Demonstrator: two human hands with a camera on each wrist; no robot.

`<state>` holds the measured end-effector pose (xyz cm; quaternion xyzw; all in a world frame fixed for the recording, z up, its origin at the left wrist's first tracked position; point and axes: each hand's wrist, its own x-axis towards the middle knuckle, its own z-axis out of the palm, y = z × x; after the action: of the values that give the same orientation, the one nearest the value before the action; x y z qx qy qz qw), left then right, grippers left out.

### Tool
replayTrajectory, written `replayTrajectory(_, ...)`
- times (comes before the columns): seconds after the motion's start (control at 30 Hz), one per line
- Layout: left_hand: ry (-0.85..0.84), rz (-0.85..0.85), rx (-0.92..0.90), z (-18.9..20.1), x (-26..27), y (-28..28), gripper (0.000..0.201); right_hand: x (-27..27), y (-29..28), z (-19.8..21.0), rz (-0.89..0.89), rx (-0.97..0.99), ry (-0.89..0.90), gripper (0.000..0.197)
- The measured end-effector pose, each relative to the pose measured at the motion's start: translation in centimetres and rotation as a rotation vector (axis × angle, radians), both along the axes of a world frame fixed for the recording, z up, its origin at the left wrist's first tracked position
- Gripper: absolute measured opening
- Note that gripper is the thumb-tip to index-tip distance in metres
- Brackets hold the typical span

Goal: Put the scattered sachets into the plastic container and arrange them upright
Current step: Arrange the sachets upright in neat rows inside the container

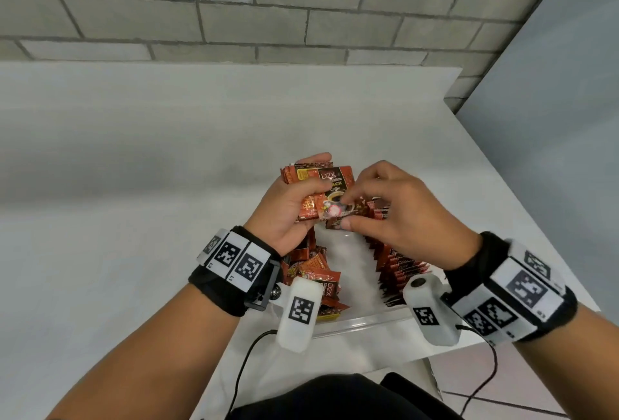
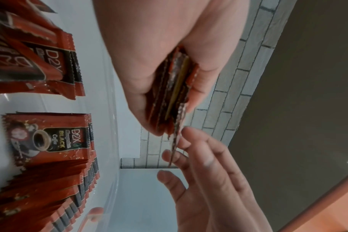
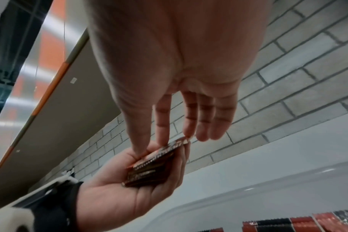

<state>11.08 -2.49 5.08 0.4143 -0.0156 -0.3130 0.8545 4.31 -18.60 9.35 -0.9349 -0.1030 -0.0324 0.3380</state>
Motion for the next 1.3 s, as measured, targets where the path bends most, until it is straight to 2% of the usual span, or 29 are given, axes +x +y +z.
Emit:
replayTrajectory(0.17,-0.031,-0.052,0.052,0.0,-0.1,-0.2,0.043,0.9,-0.9,0.4,-0.103,-0.022,-0.057,0.037)
replayTrajectory(0.27,-0.075,-0.086,0.074,0.1,-0.4,-0.4,0.046,1.7,-0.9,0.7,-0.085,-0.075,0.013,0.041)
replayTrajectory(0.4,-0.079,-0.018,0.086,0.2,-0.4,-0.2,0.045,2.6,-1.2,1.6,-0.042,-0.086,0.189,0.026)
replayTrajectory(0.5,-0.029,0.092,0.113,0.0,0.2,0.5,0.031,3.1,-2.0,1.8,-0.028,-0.142,0.291,0.014)
replayTrajectory(0.6,0.031,0.162,0.147,-0.4,0.8,1.3,0.020,3.7,-2.4,0.5,-0.029,-0.304,0.342,0.010)
replayTrajectory(0.7,0.060,0.179,0.147,-0.5,0.9,1.7,0.021,4.5,-2.3,-1.3,-0.013,-0.471,0.398,0.013)
replayTrajectory(0.8,0.068,0.178,0.134,-0.5,0.8,1.8,0.023,5.3,-1.7,-2.6,-0.024,-0.534,0.442,0.013)
replayTrajectory(1.17,0.066,0.154,0.118,-0.6,0.9,2.5,0.021,6.2,-0.7,-4.2,0.015,-0.810,0.390,0.020)
replayTrajectory(1.3,0.065,0.142,0.124,-0.7,0.9,2.5,0.020,6.0,-0.5,-4.3,0.063,-0.982,0.299,0.011)
